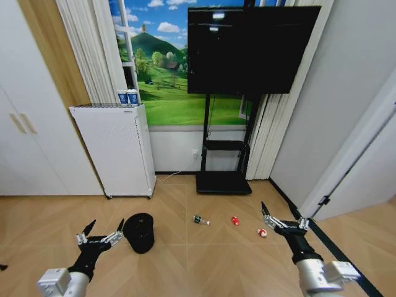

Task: Pick up the trash bin and place the garbage on the floor into it.

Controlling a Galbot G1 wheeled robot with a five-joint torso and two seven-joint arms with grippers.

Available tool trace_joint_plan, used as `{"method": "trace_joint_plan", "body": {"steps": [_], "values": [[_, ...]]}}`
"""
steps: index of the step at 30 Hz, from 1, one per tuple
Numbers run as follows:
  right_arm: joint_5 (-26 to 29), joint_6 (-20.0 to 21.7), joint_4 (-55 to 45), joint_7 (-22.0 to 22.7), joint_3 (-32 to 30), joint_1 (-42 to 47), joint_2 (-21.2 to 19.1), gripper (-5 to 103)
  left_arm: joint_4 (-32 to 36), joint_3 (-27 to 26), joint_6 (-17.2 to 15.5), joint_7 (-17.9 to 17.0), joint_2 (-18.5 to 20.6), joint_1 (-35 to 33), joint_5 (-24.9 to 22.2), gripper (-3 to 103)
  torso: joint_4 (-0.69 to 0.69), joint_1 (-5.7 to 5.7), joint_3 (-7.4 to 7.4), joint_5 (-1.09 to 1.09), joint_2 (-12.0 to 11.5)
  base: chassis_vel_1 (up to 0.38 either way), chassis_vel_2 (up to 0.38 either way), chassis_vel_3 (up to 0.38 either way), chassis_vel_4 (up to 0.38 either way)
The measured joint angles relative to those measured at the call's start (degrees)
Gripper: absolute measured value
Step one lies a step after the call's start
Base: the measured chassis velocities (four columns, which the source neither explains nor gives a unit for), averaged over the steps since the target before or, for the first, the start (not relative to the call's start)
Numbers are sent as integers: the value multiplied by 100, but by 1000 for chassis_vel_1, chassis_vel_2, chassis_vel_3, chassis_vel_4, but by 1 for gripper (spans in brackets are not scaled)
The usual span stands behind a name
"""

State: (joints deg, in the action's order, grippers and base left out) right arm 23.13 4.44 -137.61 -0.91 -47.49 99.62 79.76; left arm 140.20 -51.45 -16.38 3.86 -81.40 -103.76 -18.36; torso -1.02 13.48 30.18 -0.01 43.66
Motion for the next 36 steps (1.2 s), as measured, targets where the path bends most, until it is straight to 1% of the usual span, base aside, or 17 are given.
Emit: {"method": "trace_joint_plan", "body": {"steps": [2,6,7,8,11,12,14,15,16,17,18,19,21,23,27,31,36], "values": [[-1,-2,1,-1,-1,1,-2,100,0,0,0,0,-1,0,0,100,-2,0,0,-1,0,-354,355,342,-366],[-1,-20,11,-2,-3,-2,-9,100,0,2,0,2,-3,1,0,100,1,-1,0,1,0,-344,348,358,-354],[-4,-39,16,-2,-4,-4,-9,100,0,2,0,4,-2,1,0,100,-3,-2,-1,-1,1,-359,349,381,-360],[-4,-39,16,-2,-4,-4,-9,100,0,2,0,4,-2,1,0,100,-3,-2,-1,-1,1,-359,349,381,-360],[-19,-75,28,16,4,-17,-7,100,-1,2,1,4,1,-7,11,100,1,-1,0,2,1,-360,354,338,-357],[-27,-82,27,43,8,-15,-8,100,-1,2,1,6,2,-7,12,100,-3,-2,-1,-3,2,-375,364,348,-364],[-30,-92,32,65,16,-22,-12,100,-1,2,1,5,0,-8,13,100,0,-2,0,3,2,-375,338,357,-349],[-24,-222,64,75,21,-43,-23,100,-5,3,-4,-44,0,-7,14,100,-2,-2,0,1,1,-342,338,381,-343],[-24,-381,98,73,22,-67,-32,100,-22,-2,-28,-161,-7,-6,60,100,1,-2,-1,2,2,-341,330,381,-343],[-24,-381,98,73,22,-67,-32,100,-22,-2,-28,-161,-7,-6,60,100,1,-2,-1,2,2,-341,330,381,-343],[-24,-459,116,74,12,-70,-37,100,-51,-13,-45,-263,-21,3,149,100,-3,-1,0,-1,1,-341,357,306,-343],[-11,-490,127,81,0,-69,-44,100,-85,-32,-45,-340,-33,10,243,100,1,0,1,2,0,-291,357,306,-300],[-1,-514,142,106,-14,-56,-48,100,-119,-48,-34,-425,-43,19,297,100,-1,1,1,1,0,-275,303,306,-246],[0,-527,152,114,-20,-52,-51,100,-141,-55,-10,-480,-48,28,310,100,2,1,1,0,0,-171,179,227,-191],[-2,-532,167,115,-18,-41,-46,100,-203,-57,86,-530,-52,69,300,100,-5,0,0,0,0,-92,55,2,-29],[-6,-531,168,105,-10,-31,-38,100,-197,-58,91,-520,-65,75,277,100,-2,-7,-6,1,-3,39,-27,-57,13],[30,-591,183,91,-8,-15,-33,100,-188,-39,94,-483,-85,77,187,100,-4,-54,-70,1,-120,47,-34,-28,42]]}}
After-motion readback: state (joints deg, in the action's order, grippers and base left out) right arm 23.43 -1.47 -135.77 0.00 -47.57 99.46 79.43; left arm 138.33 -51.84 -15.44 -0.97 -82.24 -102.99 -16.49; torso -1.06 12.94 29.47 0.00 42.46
